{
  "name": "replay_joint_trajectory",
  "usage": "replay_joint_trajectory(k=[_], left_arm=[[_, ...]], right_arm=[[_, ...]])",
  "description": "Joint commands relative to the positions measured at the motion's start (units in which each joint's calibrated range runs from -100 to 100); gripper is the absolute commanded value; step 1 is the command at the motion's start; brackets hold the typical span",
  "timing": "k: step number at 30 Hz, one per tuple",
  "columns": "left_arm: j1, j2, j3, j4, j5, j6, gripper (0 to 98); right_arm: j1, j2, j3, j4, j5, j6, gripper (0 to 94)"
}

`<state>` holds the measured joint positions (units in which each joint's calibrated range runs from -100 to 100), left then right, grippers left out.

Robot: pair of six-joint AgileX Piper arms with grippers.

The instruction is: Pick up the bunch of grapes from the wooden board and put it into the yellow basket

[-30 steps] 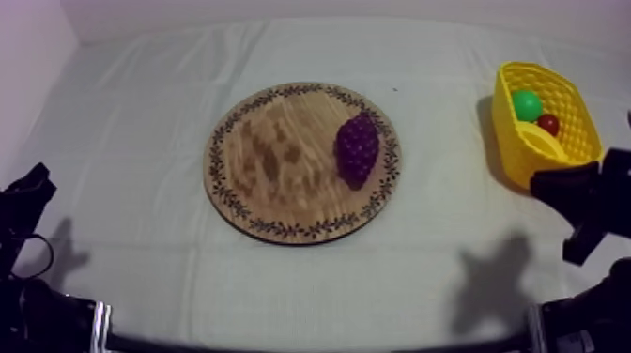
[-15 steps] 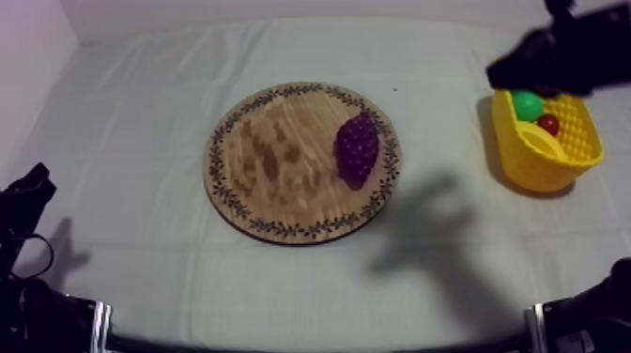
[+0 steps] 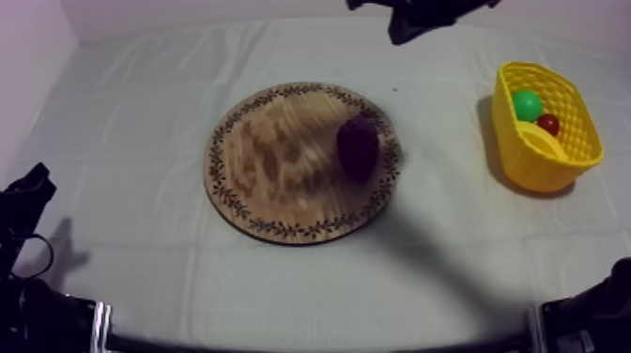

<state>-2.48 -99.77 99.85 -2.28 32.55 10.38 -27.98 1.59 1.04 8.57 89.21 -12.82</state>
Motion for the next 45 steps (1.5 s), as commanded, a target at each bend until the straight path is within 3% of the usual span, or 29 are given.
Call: replay_joint_trajectory(k=[1, 7, 16, 22, 34, 45], left_arm=[[0.0, 0.0, 0.0, 0.01, 0.0, 0.0, 0.0], [0.0, 0.0, 0.0, 0.01, 0.0, 0.0, 0.0], [0.0, 0.0, 0.0, 0.01, 0.0, 0.0, 0.0], [0.0, 0.0, 0.0, 0.01, 0.0, 0.0, 0.0], [0.0, 0.0, 0.0, 0.01, 0.0, 0.0, 0.0], [0.0, 0.0, 0.0, 0.01, 0.0, 0.0, 0.0]], right_arm=[[-0.2, 6.8, -5.5, -0.4, 2.9, -0.7, 2.6], [-0.3, 11.9, -10.2, -1.6, 7.0, -2.3, 8.5], [-0.5, 13.4, -9.1, -2.2, 8.2, -3.4, 41.6], [0.9, 13.9, -10.4, -3.5, 8.3, -3.5, 53.5], [2.4, 18.3, -12.2, -5.3, 8.2, -3.9, 58.6], [2.9, 23.9, -8.1, -5.2, 8.0, -6.5, 59.8]])
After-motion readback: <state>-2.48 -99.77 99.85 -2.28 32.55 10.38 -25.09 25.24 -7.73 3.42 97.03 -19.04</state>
